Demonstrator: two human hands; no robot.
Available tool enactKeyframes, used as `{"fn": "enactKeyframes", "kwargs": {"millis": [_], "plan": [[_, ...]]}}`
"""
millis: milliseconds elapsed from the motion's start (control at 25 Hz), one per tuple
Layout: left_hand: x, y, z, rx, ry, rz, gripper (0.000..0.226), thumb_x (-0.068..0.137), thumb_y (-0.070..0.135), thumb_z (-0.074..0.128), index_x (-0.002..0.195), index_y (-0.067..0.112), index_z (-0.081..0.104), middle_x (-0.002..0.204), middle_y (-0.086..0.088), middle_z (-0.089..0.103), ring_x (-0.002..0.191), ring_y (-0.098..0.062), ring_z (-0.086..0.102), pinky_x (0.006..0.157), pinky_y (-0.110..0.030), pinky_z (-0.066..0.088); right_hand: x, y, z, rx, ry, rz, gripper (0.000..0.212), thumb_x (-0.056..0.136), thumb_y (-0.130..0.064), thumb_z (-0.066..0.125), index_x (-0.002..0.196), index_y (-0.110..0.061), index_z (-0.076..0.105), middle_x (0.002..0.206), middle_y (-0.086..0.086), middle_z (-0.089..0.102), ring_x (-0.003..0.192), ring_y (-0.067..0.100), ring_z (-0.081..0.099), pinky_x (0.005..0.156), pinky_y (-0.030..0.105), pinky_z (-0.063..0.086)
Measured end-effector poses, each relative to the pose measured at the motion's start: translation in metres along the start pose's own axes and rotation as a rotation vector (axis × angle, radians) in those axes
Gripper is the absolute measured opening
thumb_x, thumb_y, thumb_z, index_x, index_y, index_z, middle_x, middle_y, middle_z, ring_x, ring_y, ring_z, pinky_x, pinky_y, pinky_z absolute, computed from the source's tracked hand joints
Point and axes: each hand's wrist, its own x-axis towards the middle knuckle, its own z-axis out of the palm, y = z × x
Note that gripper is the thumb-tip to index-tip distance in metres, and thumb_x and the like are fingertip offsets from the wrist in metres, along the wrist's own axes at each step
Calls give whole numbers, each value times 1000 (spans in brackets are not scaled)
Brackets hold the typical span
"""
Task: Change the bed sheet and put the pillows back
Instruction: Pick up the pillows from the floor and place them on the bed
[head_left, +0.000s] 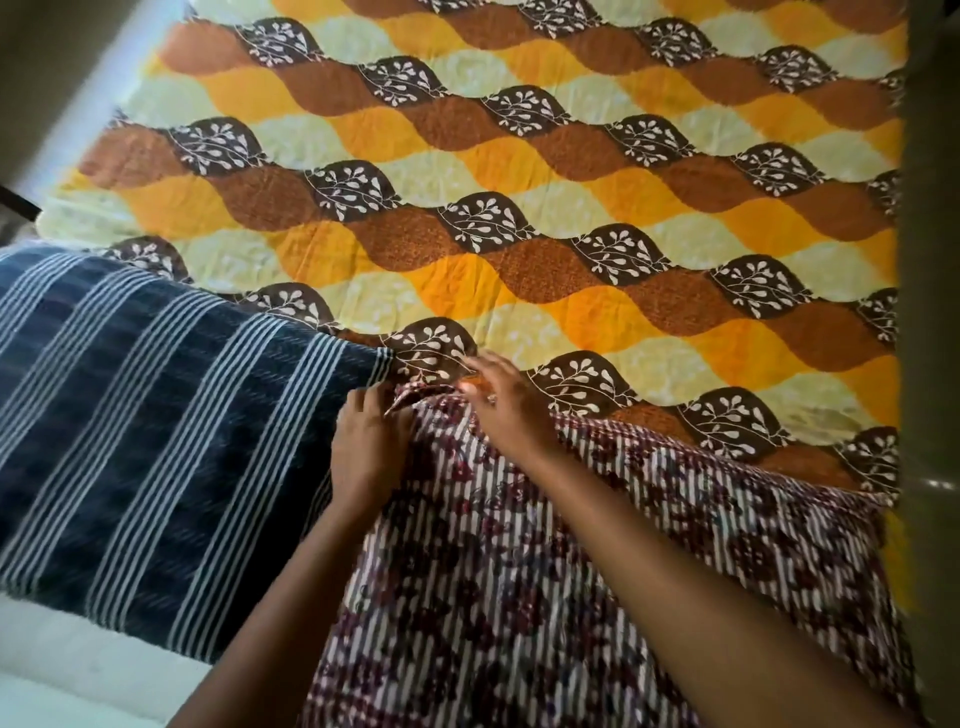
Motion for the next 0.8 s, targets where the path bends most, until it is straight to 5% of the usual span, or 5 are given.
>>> {"fn": "enactKeyframes", "kwargs": {"millis": [120, 280, 480, 640, 800], "plan": [[-48, 46, 22, 215, -62, 403, 75, 88, 62, -3, 147, 22, 19, 154, 0, 15, 144, -21, 11, 117, -39, 3, -71, 42, -15, -197, 134, 122, 60, 95, -54, 16, 146, -24, 27, 156, -4, 15, 143, 16, 19, 115, 33, 21], [-47, 29, 57, 379, -306, 384, 92, 59, 71, -39, 141, 36, -14, 155, 7, -13, 137, -12, -23, 116, -40, -13, -130, 78, -4, -360, -66, 172, 85, 79, -68, -19, 149, -25, 5, 149, -13, -8, 146, 13, 1, 118, 32, -6], [-28, -20, 38, 278, -302, 329, 80, 72, 76, -15, 142, 39, -8, 152, 9, -18, 140, -12, -21, 113, -39, -13, -160, 38, 23, -409, -98, 18, 64, 95, -59, 8, 149, -25, 15, 155, -2, 14, 144, 23, 9, 111, 45, 2], [-58, -49, 21, -31, -345, 103, 60, 96, 52, 29, 148, 30, 10, 157, 4, 3, 144, -15, 6, 115, -39, 17, -184, 9, 27, -335, -292, -108, 63, 95, -54, 9, 150, -24, 13, 157, -7, 2, 144, 13, -8, 118, 42, -6], [-117, -61, -22, -284, -270, 46, 45, 97, 26, 46, 139, 12, 41, 146, -8, 39, 133, -20, 37, 105, -28, 29, -201, -26, 18, -119, -174, -274, 37, 94, -18, 49, 131, -16, 52, 136, 7, 49, 127, 25, 43, 108, 38, 33]]}}
